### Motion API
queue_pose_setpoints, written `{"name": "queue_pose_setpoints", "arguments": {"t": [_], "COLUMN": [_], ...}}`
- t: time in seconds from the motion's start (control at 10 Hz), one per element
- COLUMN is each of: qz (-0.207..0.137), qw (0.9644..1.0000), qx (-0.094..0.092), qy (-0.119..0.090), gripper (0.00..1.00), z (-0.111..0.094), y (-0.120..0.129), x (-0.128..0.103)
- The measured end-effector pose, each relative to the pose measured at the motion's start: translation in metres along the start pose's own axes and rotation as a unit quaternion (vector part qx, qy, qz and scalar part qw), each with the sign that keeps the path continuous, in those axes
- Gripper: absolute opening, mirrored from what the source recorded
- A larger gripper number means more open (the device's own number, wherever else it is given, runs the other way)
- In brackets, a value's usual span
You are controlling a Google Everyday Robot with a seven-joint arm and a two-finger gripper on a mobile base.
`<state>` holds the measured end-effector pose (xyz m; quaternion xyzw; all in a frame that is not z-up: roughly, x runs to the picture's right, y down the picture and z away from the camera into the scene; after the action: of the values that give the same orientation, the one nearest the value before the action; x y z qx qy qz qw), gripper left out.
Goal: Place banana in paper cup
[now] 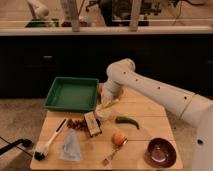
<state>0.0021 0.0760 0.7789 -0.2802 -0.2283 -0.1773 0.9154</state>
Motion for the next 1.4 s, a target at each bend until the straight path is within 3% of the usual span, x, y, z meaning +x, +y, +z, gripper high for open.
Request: {"name": "queue_pose_setpoints", "arguments": {"t": [0.3,0.6,0.8,1.1,1.3,1.4], "qz": [-0.024,-0.044,-0.060,-0.075,-0.084,-0.086], "qw": [0.9973,0.9888,0.9797,0.9617,0.9512,0.9479], "qx": [0.028,0.045,0.047,0.042,0.040,0.041], "qy": [-0.063,-0.135,-0.186,-0.260,-0.294,-0.304], "gripper": [0.00,0.00,0.00,0.00,0.00,0.00], "z": [-0.016,-0.026,-0.028,-0.028,-0.030,-0.032], "y": [-0.005,-0.006,-0.007,-0.006,-0.004,-0.004], "x": [-0.006,-0.017,-0.024,-0.028,-0.031,-0.032]}}
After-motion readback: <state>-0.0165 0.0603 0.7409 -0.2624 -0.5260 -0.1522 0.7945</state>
